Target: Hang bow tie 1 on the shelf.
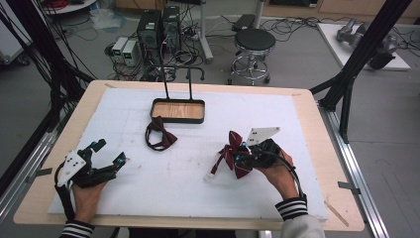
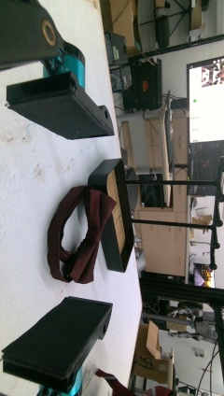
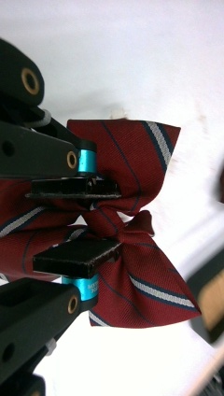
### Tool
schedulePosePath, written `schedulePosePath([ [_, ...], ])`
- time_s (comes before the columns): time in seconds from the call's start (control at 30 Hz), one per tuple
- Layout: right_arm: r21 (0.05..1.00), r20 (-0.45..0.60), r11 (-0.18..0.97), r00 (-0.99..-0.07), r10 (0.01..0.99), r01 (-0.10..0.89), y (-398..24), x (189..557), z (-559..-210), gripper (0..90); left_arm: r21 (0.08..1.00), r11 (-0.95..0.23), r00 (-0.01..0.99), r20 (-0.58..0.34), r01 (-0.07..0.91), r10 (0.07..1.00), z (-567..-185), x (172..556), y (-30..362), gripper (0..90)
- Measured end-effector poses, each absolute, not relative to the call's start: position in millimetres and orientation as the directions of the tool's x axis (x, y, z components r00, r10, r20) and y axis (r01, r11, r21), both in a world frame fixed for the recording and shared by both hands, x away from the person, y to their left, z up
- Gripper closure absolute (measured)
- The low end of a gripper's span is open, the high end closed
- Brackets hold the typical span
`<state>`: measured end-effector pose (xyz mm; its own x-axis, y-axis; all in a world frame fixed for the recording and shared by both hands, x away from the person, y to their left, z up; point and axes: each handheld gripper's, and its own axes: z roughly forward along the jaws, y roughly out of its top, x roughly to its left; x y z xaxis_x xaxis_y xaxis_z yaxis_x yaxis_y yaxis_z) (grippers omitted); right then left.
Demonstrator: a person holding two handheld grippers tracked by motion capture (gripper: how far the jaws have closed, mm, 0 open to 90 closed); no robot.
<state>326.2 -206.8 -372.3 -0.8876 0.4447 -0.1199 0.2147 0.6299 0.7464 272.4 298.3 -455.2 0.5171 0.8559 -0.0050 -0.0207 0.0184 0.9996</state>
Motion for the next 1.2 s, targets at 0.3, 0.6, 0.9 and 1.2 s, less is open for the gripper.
schedulePosePath([
  [0.3, 0.855, -0.137, 0.489, -0.834, 0.534, 0.173, -200.5, 328.2, -359.4, 70.0, 1.0, 0.019, 0.517, -0.006, -0.021, 0.856, -455.2, 272.5, 298.3, 13.6],
  [0.6, 0.894, -0.143, 0.427, -0.817, 0.558, 0.136, -193.6, 334.4, -355.0, 69.9, 1.0, 0.02, 0.517, -0.006, -0.021, 0.856, -455.2, 272.5, 298.4, 13.6],
  [0.9, 0.917, -0.125, 0.38, -0.819, 0.561, 0.12, -187.3, 345.1, -350.8, 69.9, 1.0, 0.024, 0.517, -0.01, -0.019, 0.856, -455.2, 272.6, 298.7, 13.6],
  [1.2, 0.953, -0.095, 0.285, -0.791, 0.604, 0.103, -183.6, 360.5, -344.3, 69.8, 1.0, 0.025, 0.517, -0.011, -0.019, 0.856, -455.2, 272.6, 298.7, 13.6],
])
